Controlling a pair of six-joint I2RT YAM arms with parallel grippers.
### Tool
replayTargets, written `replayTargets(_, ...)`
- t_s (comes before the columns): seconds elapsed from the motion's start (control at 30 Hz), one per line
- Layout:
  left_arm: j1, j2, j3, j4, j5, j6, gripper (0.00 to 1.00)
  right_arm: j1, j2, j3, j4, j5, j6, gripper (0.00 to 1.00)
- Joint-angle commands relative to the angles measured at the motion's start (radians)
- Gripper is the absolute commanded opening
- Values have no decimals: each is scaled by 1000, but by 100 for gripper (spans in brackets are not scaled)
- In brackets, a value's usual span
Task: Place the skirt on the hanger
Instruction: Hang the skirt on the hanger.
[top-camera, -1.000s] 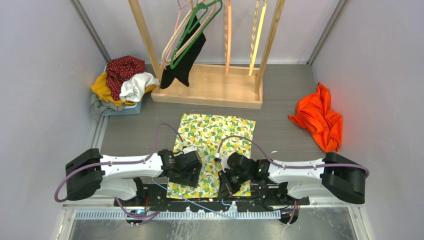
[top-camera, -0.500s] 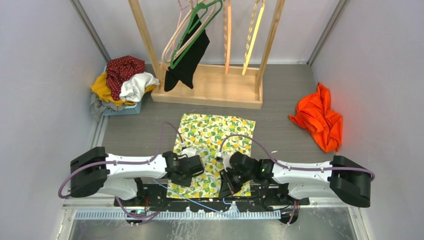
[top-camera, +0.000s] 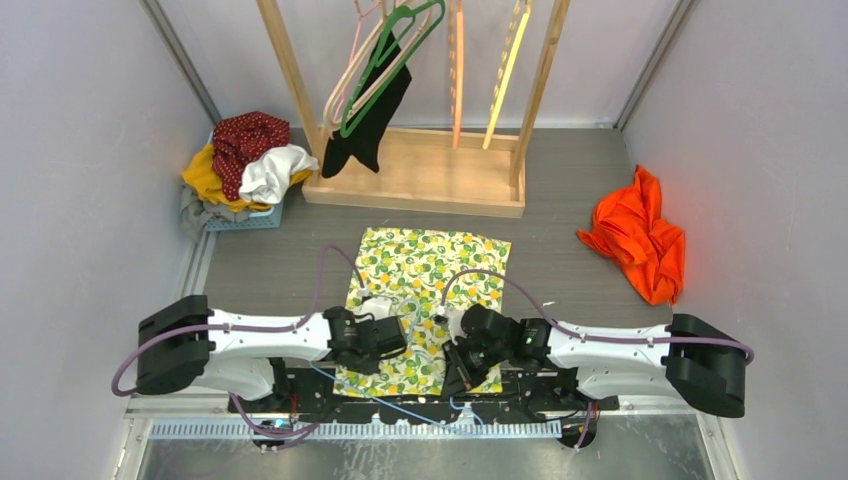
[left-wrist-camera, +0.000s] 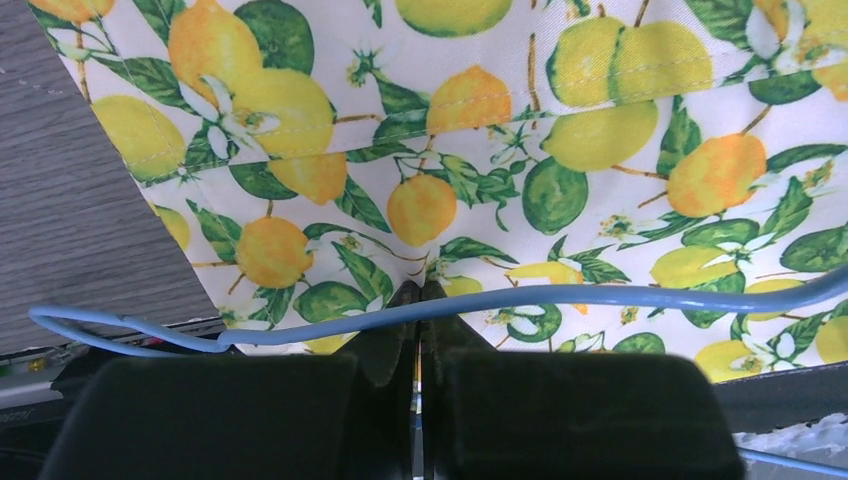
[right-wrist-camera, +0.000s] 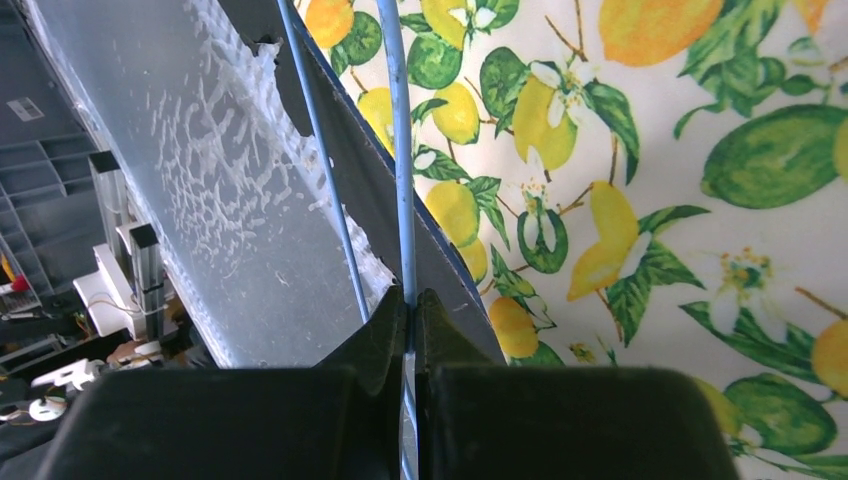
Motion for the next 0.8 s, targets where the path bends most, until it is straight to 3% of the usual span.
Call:
replayTargets(0.0,44,2,-76,128,-200,6,0,-2,-2,23,-2,-15,-32,1)
replayTargets(0.27,112,-127,-39,62,-189,94,0,38,34,90,-41,5,-88,1)
replayTargets(0.77,126,-145,-10,59,-155,148,0,83,147,193,45,-120,-96,1)
